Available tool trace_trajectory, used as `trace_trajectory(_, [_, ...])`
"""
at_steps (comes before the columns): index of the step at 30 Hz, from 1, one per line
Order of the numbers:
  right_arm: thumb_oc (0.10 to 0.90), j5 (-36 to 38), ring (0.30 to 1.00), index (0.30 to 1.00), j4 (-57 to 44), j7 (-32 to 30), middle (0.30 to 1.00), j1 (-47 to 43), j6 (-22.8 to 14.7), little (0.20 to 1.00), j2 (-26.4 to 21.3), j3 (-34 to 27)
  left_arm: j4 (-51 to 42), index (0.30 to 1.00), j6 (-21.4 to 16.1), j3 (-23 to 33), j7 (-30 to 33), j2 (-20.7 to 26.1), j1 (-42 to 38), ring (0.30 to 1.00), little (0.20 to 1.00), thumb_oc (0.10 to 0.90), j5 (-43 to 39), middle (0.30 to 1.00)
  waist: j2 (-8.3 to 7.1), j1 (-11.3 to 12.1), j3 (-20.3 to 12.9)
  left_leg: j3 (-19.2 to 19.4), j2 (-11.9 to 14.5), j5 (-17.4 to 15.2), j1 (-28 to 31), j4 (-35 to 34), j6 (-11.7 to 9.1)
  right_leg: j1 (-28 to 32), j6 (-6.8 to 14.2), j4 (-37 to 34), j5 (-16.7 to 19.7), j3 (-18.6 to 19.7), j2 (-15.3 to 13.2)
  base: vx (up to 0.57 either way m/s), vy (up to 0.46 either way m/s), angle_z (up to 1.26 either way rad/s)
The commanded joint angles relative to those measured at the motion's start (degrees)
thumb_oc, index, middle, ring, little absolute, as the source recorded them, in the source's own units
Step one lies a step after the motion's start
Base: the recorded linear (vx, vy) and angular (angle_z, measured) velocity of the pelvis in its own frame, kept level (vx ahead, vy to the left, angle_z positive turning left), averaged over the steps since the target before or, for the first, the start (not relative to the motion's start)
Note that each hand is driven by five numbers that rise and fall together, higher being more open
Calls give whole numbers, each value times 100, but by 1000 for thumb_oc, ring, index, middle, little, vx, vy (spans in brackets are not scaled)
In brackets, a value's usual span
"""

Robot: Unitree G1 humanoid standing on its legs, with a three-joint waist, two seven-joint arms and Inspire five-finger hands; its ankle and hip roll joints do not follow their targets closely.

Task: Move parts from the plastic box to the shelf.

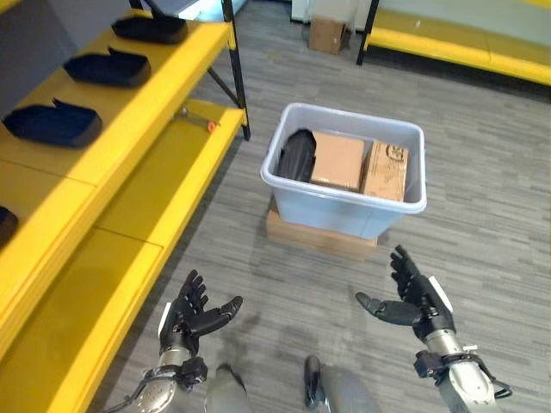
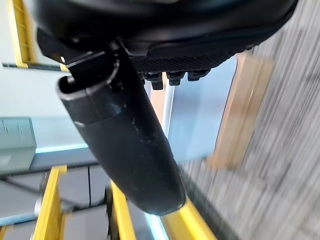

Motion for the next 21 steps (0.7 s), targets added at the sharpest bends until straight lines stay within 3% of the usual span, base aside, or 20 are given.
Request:
trace_trajectory(1, [900, -106, 1000, 1000, -834, -132, 1000, -24, -566, 1000, -306, -266, -692, 1000, -500, 193, 127, 2, -281, 1000, 1000, 900, -22, 1000, 134, -30, 99, -178, -747, -500, 228, -398, 165, 467, 372, -900, 113, 246, -202, 91, 104, 4])
trace_trajectory(2, [900, -238, 1000, 1000, -787, -180, 1000, -57, -581, 1000, -357, -244, -719, 1000, -518, 199, 135, 5, -283, 1000, 1000, 900, 42, 1000, 158, 62, 132, -325, -928, -441, 25, -865, 158, 587, 416, -982, 90, 352, -153, 78, 69, -16])
trace_trajectory(3, [900, -276, 1000, 1000, -779, -175, 1000, -49, -580, 1000, -367, -245, -758, 1000, -537, 200, 130, 4, -280, 1000, 1000, 900, 39, 1000, 177, 109, 159, -417, -935, -322, 0, -1226, 135, 621, 419, -951, 44, 412, -110, 267, 123, -44])
trace_trajectory(4, [900, -333, 1000, 1000, -695, -225, 1000, -92, -629, 1000, -374, -206, -739, 1000, -572, 206, 168, -16, -315, 1000, 1000, 900, 79, 1000, 256, 180, 191, -613, -942, 154, -75, -1995, 39, 734, 451, -969, -49, 477, -21, 287, 143, -72])
trace_trajectory(5, [900, -333, 1000, 1000, -587, -255, 1000, -161, -641, 1000, -408, -162, -718, 1000, -617, 210, 196, -28, -350, 1000, 1000, 900, 66, 1000, 310, 265, 194, -825, -963, 329, -111, -2561, 6, 788, 489, -965, -74, 566, 18, 295, 167, -66])
trace_trajectory(6, [900, -352, 1000, 1000, -557, -260, 1000, -205, -640, 1000, -426, -144, -694, 1000, -630, 210, 202, -18, -370, 1000, 1000, 900, 64, 1000, 334, 299, 192, -960, -963, 395, -77, -2792, -16, 827, 496, -922, -129, 642, 38, 382, 242, -109])
trace_trajectory(7, [900, -383, 1000, 1000, -492, -232, 1000, -310, -638, 1000, -460, -64, -625, 1000, -662, 225, 227, -64, -379, 1000, 1000, 900, 80, 1000, 381, 409, 100, -1422, -1007, 467, -74, -3116, -95, 966, 560, -964, -226, 872, 58, 360, 242, -125])
trace_trajectory(8, [900, -324, 1000, 1000, -539, -127, 1000, -283, -614, 1000, -430, -37, -630, 1000, -665, 257, 205, -94, -308, 1000, 1000, 900, 23, 1000, 365, 418, 37, -1487, -974, 392, 104, -3278, -46, 989, 589, -935, -351, 1004, 73, 278, 200, -118])
trace_trajectory(11, [900, -297, 1000, 1000, -594, -48, 1000, -224, -642, 1000, -414, -64, -641, 1000, -689, 235, 185, -111, -283, 1000, 1000, 900, -1, 1000, 367, 397, -34, -1422, -896, 397, 64, -2903, -62, 958, 590, -795, -427, 1119, 88, 158, 153, -94])
trace_trajectory(12, [900, -284, 1000, 1000, -553, -68, 1000, -259, -635, 1000, -401, -26, -646, 1000, -706, 172, 211, -64, -390, 1000, 1000, 900, 13, 1000, 282, 401, 1, -1433, -1059, 247, -163, -2403, -36, 922, 611, -729, -428, 1140, -10, 127, 149, -76])
trace_trajectory(14, [900, -222, 1000, 1000, -567, -39, 1000, -278, -606, 1000, -365, -20, -630, 1000, -700, 174, 201, -10, -447, 1000, 1000, 900, -2, 1000, 283, 388, 21, -1380, -1102, 157, -182, -2302, 20, 908, 617, -713, -452, 1177, -46, 81, 133, -51])
trace_trajectory(17, [900, -97, 1000, 1000, -661, 70, 1000, -213, -543, 1000, -314, -22, -647, 1000, -710, 117, 230, 70, -441, 1000, 1000, 900, -23, 1000, 175, 266, -28, -1072, -1253, -421, -406, -1542, 224, 958, 704, -685, -544, 1317, -331, 146, 202, -25])
trace_trajectory(21, [900, -75, 1000, 1000, -646, 88, 1000, -173, -483, 1000, -325, -51, -737, 1000, -666, 64, 195, 179, -385, 1000, 1000, 900, -54, 1000, 113, 205, -161, -829, -1250, -794, -551, -1092, 305, 1000, 824, -889, -458, 1361, -515, 142, 134, -47])
